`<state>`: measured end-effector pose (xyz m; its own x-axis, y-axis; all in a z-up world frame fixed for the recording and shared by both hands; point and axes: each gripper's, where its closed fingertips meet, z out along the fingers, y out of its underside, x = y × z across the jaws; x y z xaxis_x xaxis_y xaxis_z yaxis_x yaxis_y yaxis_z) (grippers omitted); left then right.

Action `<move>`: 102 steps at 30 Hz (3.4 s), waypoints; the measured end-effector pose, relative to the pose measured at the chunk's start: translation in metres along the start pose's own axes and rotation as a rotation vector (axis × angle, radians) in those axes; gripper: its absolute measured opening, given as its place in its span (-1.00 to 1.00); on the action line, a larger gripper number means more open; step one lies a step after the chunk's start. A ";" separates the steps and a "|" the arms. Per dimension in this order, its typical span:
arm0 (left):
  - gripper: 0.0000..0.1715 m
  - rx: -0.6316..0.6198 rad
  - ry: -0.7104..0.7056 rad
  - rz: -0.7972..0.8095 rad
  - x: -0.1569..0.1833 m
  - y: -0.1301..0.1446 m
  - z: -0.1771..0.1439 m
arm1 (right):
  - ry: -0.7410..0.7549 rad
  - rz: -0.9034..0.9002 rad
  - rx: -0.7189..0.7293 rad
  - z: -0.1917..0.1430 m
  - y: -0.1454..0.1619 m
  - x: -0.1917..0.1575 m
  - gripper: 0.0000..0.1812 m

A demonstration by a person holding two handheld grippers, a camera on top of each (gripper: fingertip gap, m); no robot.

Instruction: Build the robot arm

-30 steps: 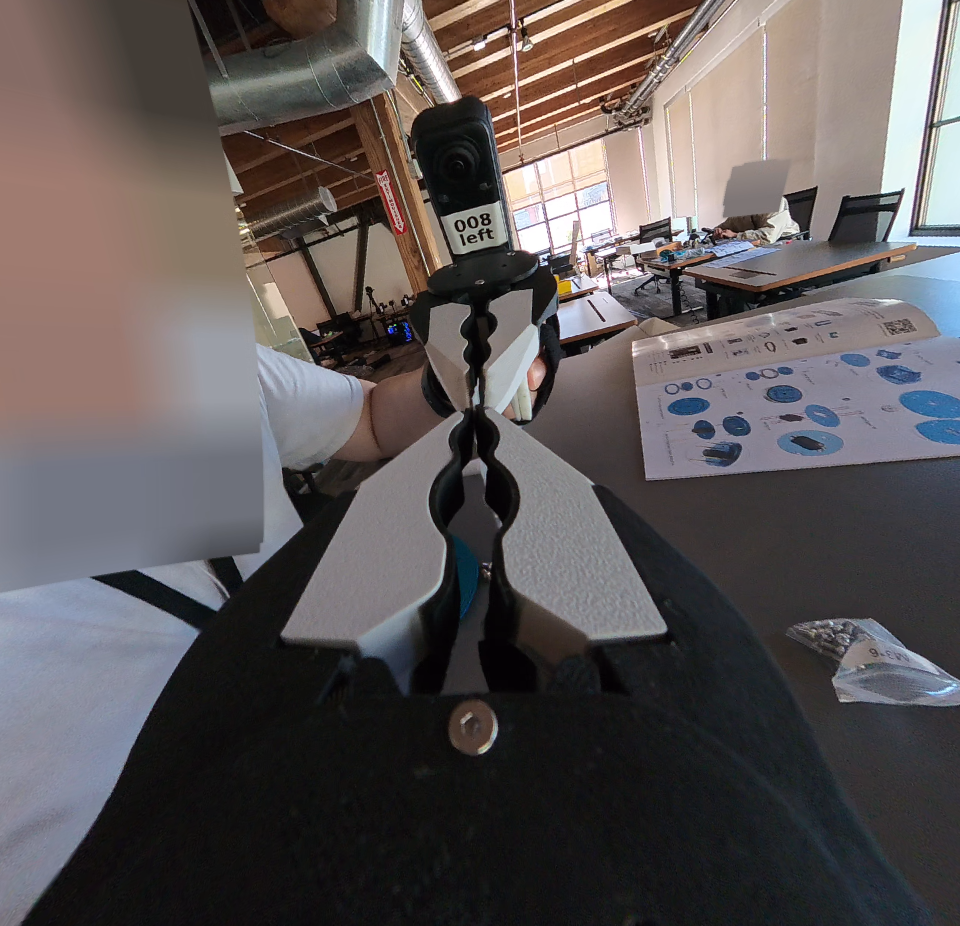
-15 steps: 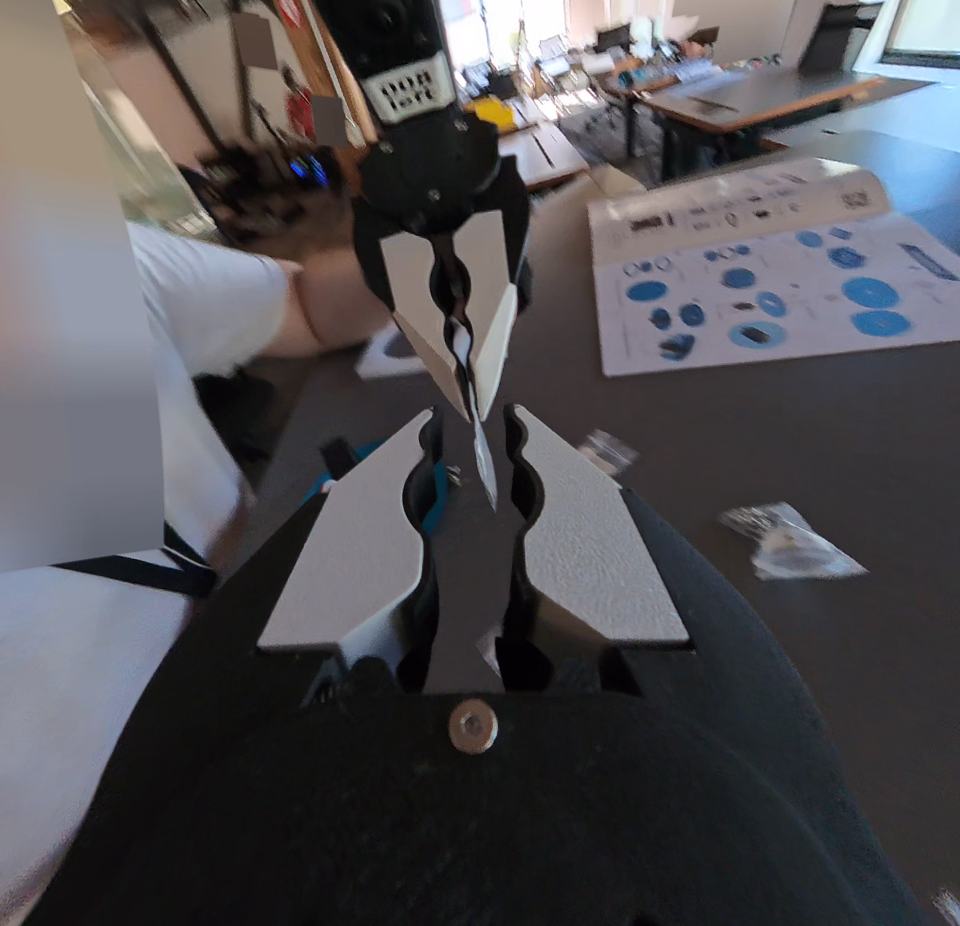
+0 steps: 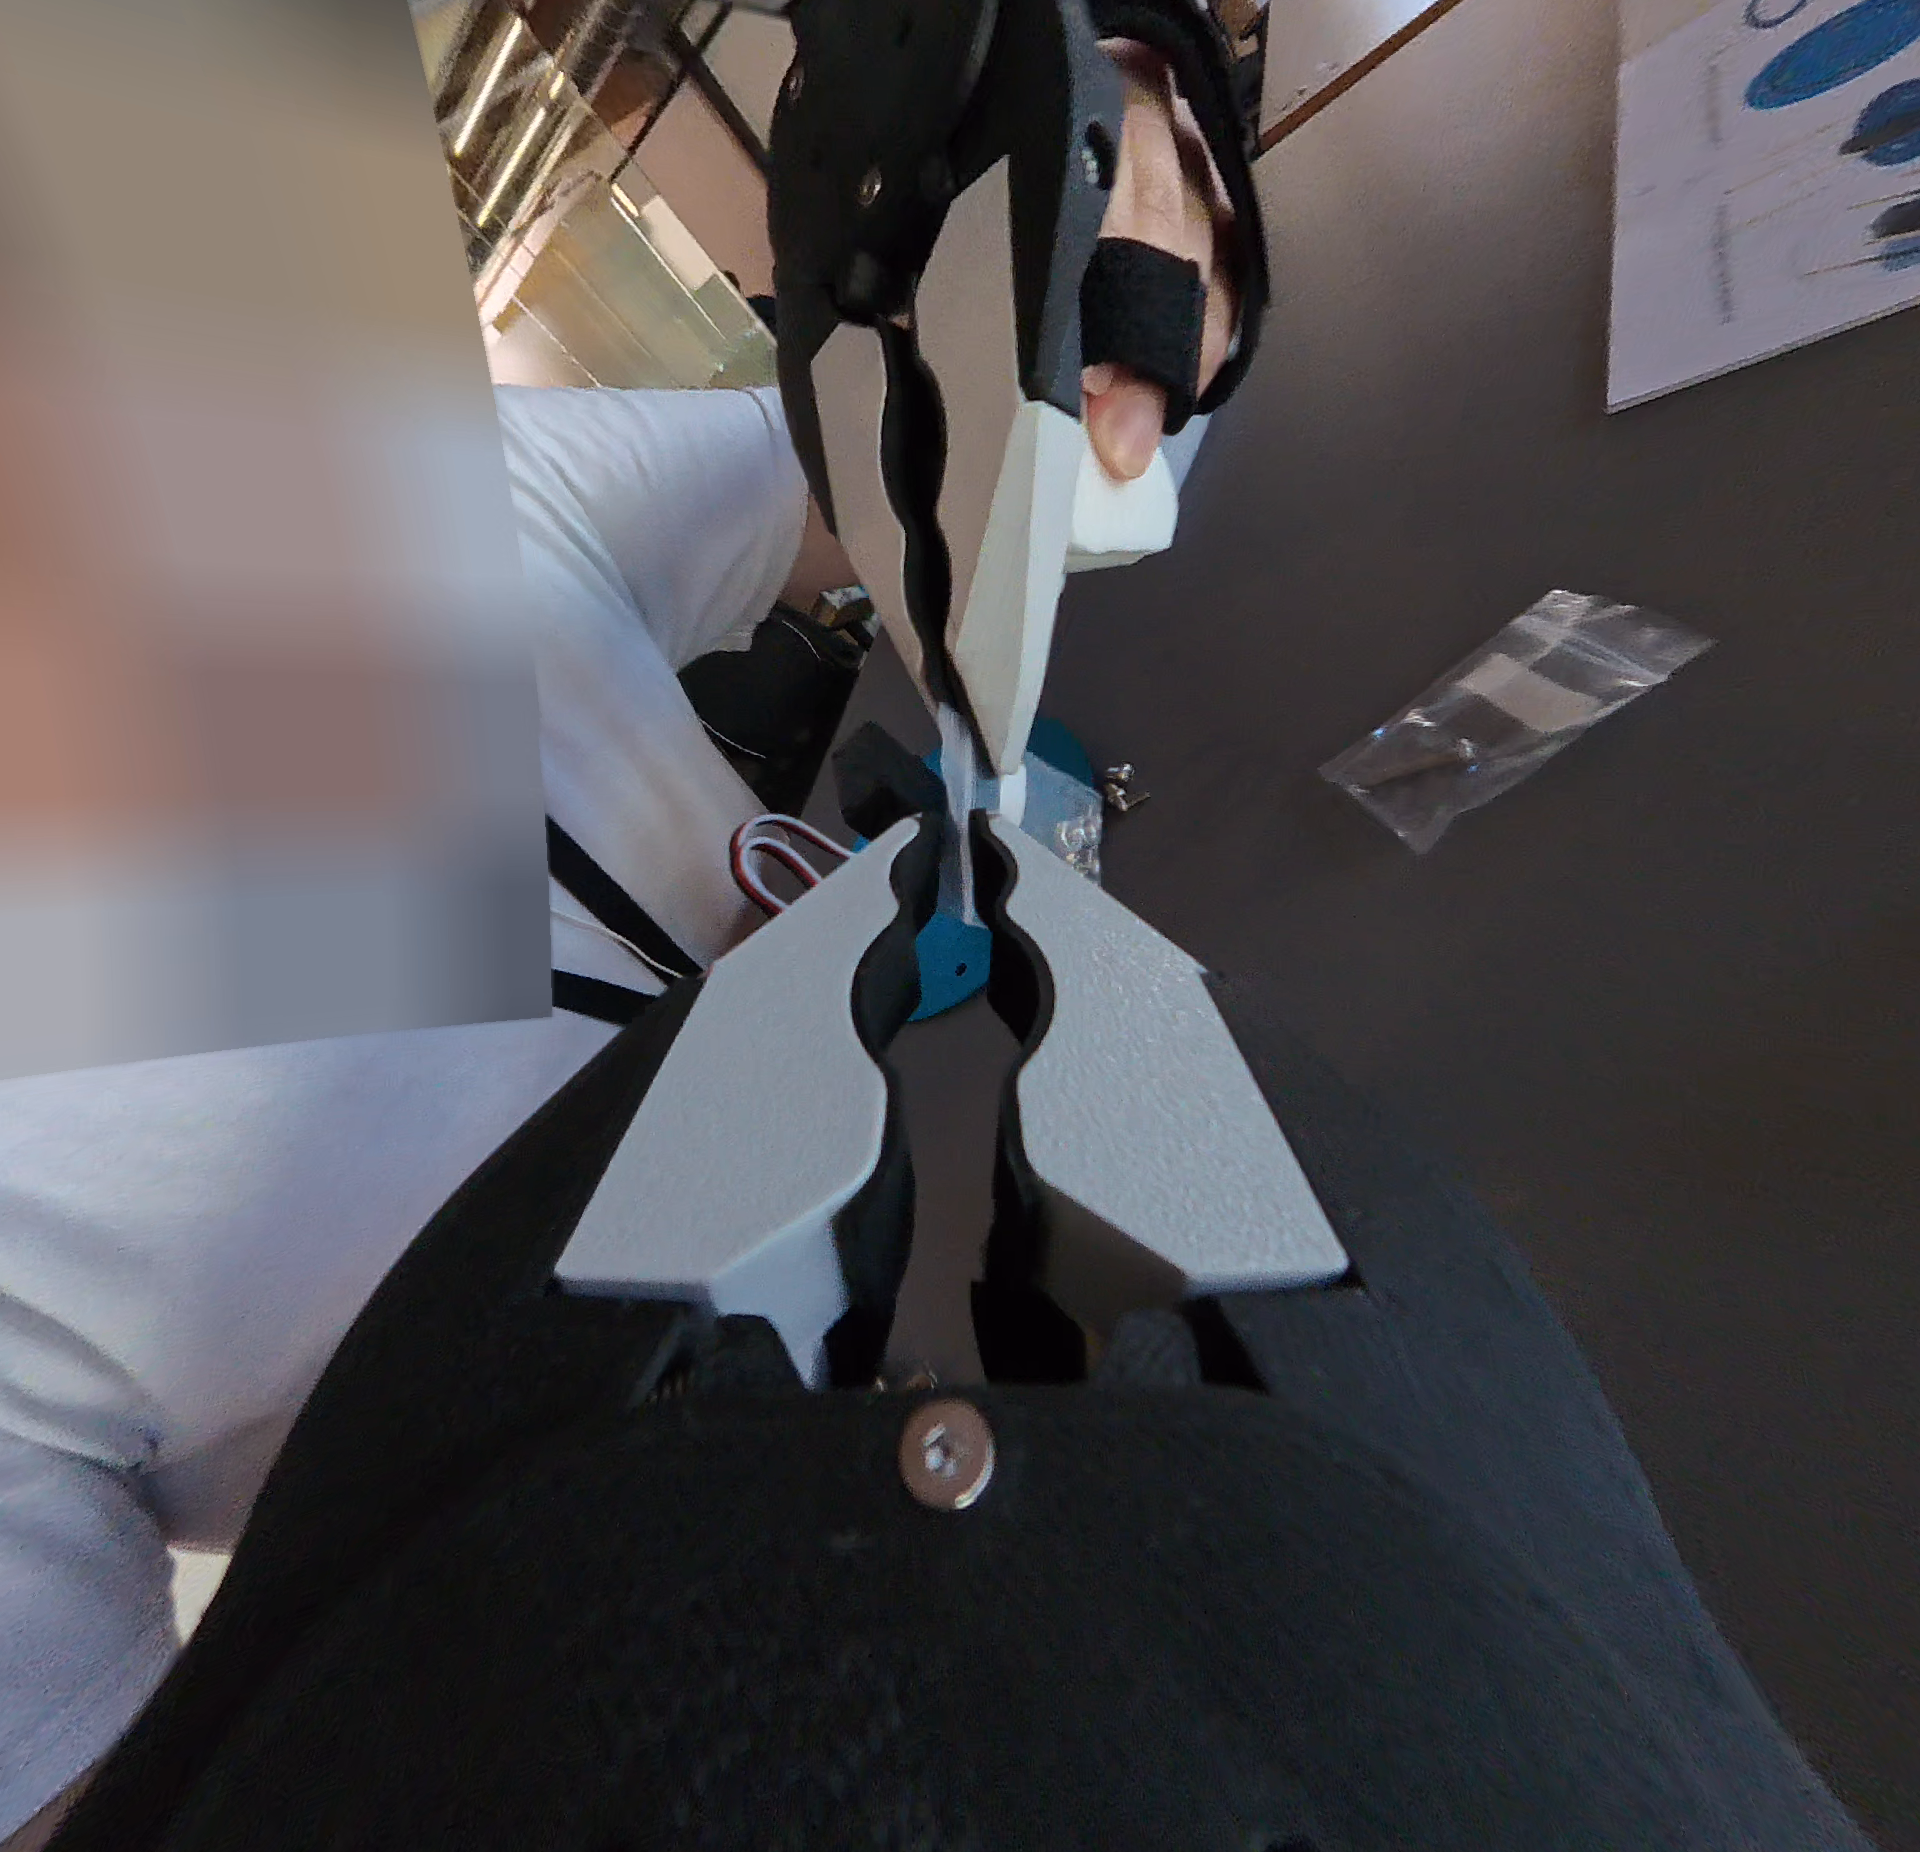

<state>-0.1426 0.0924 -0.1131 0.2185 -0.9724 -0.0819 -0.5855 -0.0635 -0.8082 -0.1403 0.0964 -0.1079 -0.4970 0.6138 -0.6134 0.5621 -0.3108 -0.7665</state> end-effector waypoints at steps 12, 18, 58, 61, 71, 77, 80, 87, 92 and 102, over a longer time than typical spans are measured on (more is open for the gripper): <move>-1.00 -0.018 -0.012 0.049 0.003 -0.001 0.002 | -0.004 -0.014 0.025 -0.005 -0.007 -0.005 -0.97; -1.00 -0.026 -0.012 0.059 0.005 -0.001 0.003 | -0.003 -0.021 -0.013 0.001 -0.001 -0.006 -0.97; -1.00 -0.002 0.010 0.033 0.009 -0.006 0.003 | 0.041 -0.080 -0.053 -0.001 0.003 -0.007 -1.00; -1.00 0.000 -0.025 0.019 0.002 -0.005 0.004 | 0.087 -0.126 -0.078 0.000 0.003 -0.005 -1.00; -0.98 0.053 -0.232 0.308 0.000 -0.030 -0.013 | 0.308 0.041 -0.020 -0.004 -0.014 0.017 -1.00; -0.97 -0.076 -0.314 0.405 -0.008 -0.011 0.003 | 0.287 0.100 -0.023 0.002 -0.011 0.017 -1.00; -0.90 -0.082 -0.339 0.413 -0.012 -0.010 0.001 | 0.278 0.119 -0.022 0.002 -0.010 0.018 -1.00; -0.99 -0.111 -0.362 0.420 -0.018 -0.005 0.001 | 0.247 0.190 0.014 0.001 -0.011 0.020 -1.00; -1.00 -0.150 -0.358 0.424 -0.018 0.000 0.002 | 0.238 0.226 0.038 -0.002 -0.012 0.023 -1.00; -1.00 -0.179 -0.300 0.367 -0.015 0.009 0.005 | 0.360 0.143 -0.041 0.004 -0.005 0.028 -1.00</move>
<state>-0.1476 0.1072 -0.1223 0.1725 -0.8320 -0.5273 -0.7848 0.2074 -0.5839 -0.1600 0.1125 -0.1219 -0.1517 0.7841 -0.6018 0.6385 -0.3871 -0.6652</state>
